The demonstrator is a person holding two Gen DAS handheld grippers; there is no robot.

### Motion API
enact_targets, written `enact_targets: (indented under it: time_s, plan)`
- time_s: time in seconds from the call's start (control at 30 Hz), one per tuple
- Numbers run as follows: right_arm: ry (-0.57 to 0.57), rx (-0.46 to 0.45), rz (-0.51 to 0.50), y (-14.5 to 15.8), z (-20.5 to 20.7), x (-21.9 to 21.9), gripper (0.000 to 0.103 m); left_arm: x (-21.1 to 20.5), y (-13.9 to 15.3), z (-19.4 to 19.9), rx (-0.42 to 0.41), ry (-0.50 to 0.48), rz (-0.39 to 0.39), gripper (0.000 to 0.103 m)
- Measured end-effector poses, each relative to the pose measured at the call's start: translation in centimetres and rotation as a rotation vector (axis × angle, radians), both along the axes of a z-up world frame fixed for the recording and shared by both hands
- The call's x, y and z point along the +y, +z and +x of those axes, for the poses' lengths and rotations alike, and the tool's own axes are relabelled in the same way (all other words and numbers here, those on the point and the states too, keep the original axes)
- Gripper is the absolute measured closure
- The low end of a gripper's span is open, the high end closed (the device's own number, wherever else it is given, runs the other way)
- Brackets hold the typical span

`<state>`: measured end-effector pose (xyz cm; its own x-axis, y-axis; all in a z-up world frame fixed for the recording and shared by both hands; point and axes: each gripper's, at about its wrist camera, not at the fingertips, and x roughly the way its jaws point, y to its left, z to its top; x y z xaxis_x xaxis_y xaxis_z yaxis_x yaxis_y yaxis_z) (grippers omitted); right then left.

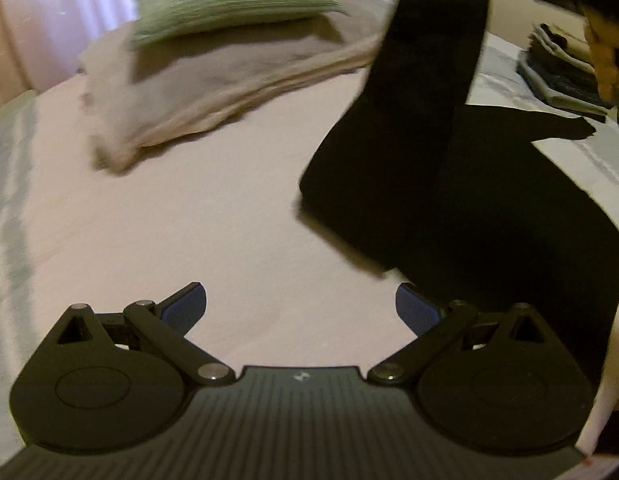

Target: Fold large clothes

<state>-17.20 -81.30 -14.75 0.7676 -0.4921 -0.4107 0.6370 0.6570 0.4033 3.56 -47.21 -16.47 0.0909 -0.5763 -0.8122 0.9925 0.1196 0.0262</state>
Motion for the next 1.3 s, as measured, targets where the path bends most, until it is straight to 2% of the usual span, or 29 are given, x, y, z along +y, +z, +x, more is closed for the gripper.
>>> enact_targets:
  time_s: [0.07,0.13,0.2,0.3,0.33,0.4,0.47,0.53,0.63,0.73,0.8,0.9,1.03,1.07,1.1,1.17,1.2,1.3]
  plan:
    - [-0.047,0.046,0.138,-5.3,-2.7,-3.0,0.103,-2.5,-1.3,-2.9,0.015,-0.004,0.025,0.004]
    - [-0.073,0.052,0.233,-8.6,-4.9,-4.7,0.103,-5.0,-3.0,-5.9,0.022,-0.005,0.062,0.004]
    - [-0.068,0.048,0.281,-10.8,-6.0,-5.7,0.103,-6.9,-4.9,-8.5,0.022,-0.003,0.094,0.004]
    - [-0.069,0.017,0.346,-12.2,-7.5,-7.1,0.103,-9.1,-7.4,-10.6,0.012,0.006,0.15,0.004]
    - [-0.067,0.005,0.358,-11.9,-9.1,-6.9,0.103,-9.6,-7.9,-11.1,0.008,0.01,0.164,0.004]
    - [-0.07,-0.01,0.372,-11.5,-9.7,-6.9,0.103,-10.5,-8.6,-11.6,0.01,0.015,0.189,0.004]
    - [-0.077,-0.039,0.389,-9.9,-10.9,-6.3,0.103,-11.3,-9.0,-11.8,0.024,0.015,0.189,0.004]
    - [-0.065,-0.06,0.358,-9.0,-11.4,-6.3,0.103,-11.8,-8.9,-12.3,0.035,0.003,0.185,0.004]
    - [-0.092,-0.008,0.357,-9.9,-12.5,-6.1,0.102,-13.1,-8.6,-12.8,0.04,-0.028,0.171,0.004]
    - [-0.194,0.051,0.455,-12.7,-14.3,-6.4,0.102,-14.5,-8.7,-13.2,0.063,-0.061,0.166,0.004]
    - [-0.272,0.078,0.517,-14.0,-15.6,-6.3,0.098,-15.3,-8.9,-13.6,0.056,-0.104,0.172,0.004]
    - [-0.314,0.088,0.527,-14.0,-17.1,-6.1,0.097,-16.2,-9.1,-14.2,0.05,-0.144,0.175,0.004]
    - [-0.343,0.112,0.509,-12.5,-19.6,-6.5,0.094,-17.3,-9.0,-15.0,0.055,-0.165,0.175,0.004]
    - [-0.364,0.122,0.507,-12.1,-20.6,-6.7,0.088,-17.7,-9.0,-15.2,0.054,-0.169,0.178,0.004]
    - [-0.387,0.131,0.503,-11.7,-21.5,-6.9,0.077,-18.1,-9.0,-15.6,0.05,-0.174,0.182,0.004]
    - [-0.429,0.144,0.48,-10.6,-23.6,-7.4,0.062,-19.0,-9.0,-16.2,0.047,-0.181,0.188,0.004]
    - [-0.454,0.148,0.464,-9.9,-24.9,-7.5,0.058,-19.6,-9.0,-16.6,0.045,-0.181,0.191,0.004]
    - [-0.521,0.175,0.441,-8.2,-28.6,-8.7,0.056,-21.4,-8.6,-17.9,0.035,-0.184,0.192,0.004]
